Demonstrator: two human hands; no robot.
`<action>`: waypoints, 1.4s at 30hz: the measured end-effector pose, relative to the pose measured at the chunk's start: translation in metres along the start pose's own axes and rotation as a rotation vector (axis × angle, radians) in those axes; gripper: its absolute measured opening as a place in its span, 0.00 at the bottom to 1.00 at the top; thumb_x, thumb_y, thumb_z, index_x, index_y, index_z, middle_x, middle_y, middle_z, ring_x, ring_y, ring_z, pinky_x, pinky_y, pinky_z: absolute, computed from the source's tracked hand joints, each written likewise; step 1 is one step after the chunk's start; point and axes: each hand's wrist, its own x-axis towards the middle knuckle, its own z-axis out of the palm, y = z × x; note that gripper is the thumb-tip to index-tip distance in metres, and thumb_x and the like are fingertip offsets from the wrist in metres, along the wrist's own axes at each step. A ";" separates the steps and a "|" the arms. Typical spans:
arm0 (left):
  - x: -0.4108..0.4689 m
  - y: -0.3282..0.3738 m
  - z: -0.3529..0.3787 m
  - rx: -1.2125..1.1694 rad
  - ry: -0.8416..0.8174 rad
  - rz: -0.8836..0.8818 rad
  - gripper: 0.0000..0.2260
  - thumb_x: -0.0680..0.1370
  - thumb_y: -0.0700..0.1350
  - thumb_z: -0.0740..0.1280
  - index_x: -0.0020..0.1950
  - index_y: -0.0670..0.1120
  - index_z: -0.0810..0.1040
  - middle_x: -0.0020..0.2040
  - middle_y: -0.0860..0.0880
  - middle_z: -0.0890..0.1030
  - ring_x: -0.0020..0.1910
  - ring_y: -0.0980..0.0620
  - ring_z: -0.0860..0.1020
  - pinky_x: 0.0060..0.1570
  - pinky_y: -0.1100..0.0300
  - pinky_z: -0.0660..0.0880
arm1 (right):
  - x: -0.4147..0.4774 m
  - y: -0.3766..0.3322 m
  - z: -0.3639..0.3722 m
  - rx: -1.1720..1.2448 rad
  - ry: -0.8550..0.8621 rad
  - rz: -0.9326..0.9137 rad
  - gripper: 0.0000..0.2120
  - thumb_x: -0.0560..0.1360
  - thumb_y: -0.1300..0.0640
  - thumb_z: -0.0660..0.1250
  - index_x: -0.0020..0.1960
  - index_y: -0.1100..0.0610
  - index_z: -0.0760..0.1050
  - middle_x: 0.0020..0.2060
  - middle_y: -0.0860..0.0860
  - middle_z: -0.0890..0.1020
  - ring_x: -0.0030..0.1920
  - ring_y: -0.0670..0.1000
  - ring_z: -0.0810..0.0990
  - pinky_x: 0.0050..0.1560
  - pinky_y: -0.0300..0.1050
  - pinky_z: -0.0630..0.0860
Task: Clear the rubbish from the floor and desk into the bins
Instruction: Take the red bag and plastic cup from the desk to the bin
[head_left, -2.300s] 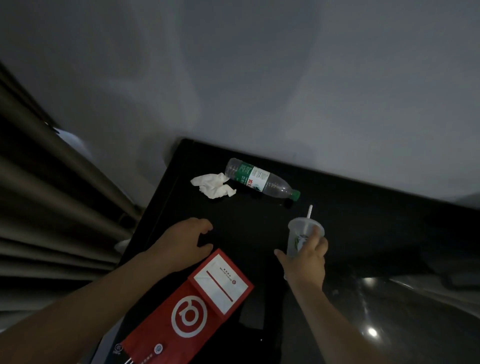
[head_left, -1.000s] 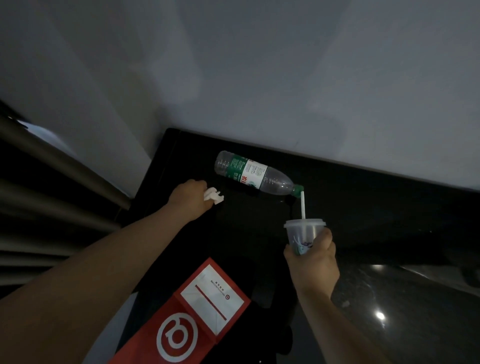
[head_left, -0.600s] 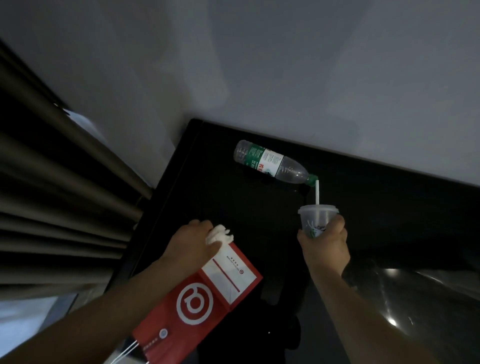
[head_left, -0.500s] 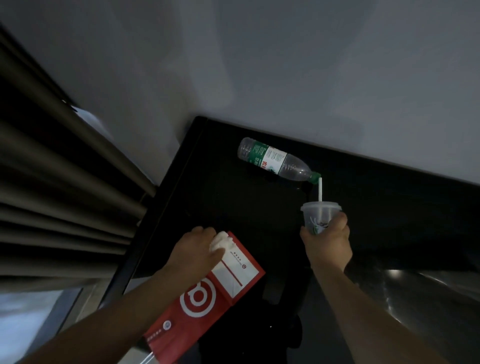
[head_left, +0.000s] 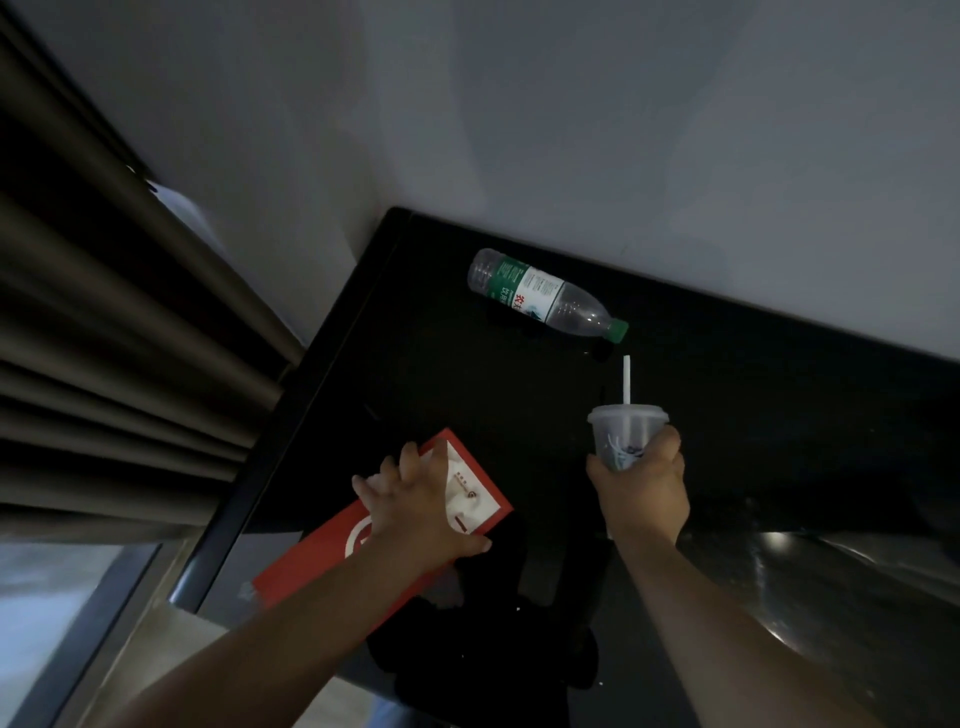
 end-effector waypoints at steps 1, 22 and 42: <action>0.001 0.001 0.002 0.005 0.000 -0.011 0.57 0.57 0.71 0.71 0.74 0.56 0.41 0.74 0.44 0.49 0.73 0.39 0.53 0.68 0.31 0.48 | -0.001 0.002 -0.001 0.007 -0.006 -0.001 0.42 0.66 0.48 0.77 0.70 0.54 0.56 0.59 0.57 0.72 0.52 0.59 0.78 0.45 0.56 0.80; -0.017 0.035 -0.076 -0.364 0.236 0.114 0.49 0.58 0.68 0.70 0.73 0.56 0.52 0.61 0.47 0.62 0.61 0.44 0.63 0.58 0.49 0.70 | -0.021 0.004 -0.075 0.309 -0.149 -0.059 0.37 0.65 0.48 0.78 0.65 0.48 0.59 0.52 0.48 0.75 0.48 0.48 0.78 0.41 0.48 0.81; -0.119 0.160 -0.241 -0.231 0.231 1.109 0.47 0.60 0.70 0.66 0.74 0.57 0.52 0.58 0.52 0.60 0.61 0.50 0.63 0.61 0.52 0.71 | -0.186 -0.045 -0.278 0.642 0.755 0.001 0.30 0.65 0.49 0.78 0.61 0.50 0.67 0.49 0.44 0.78 0.47 0.43 0.78 0.38 0.35 0.71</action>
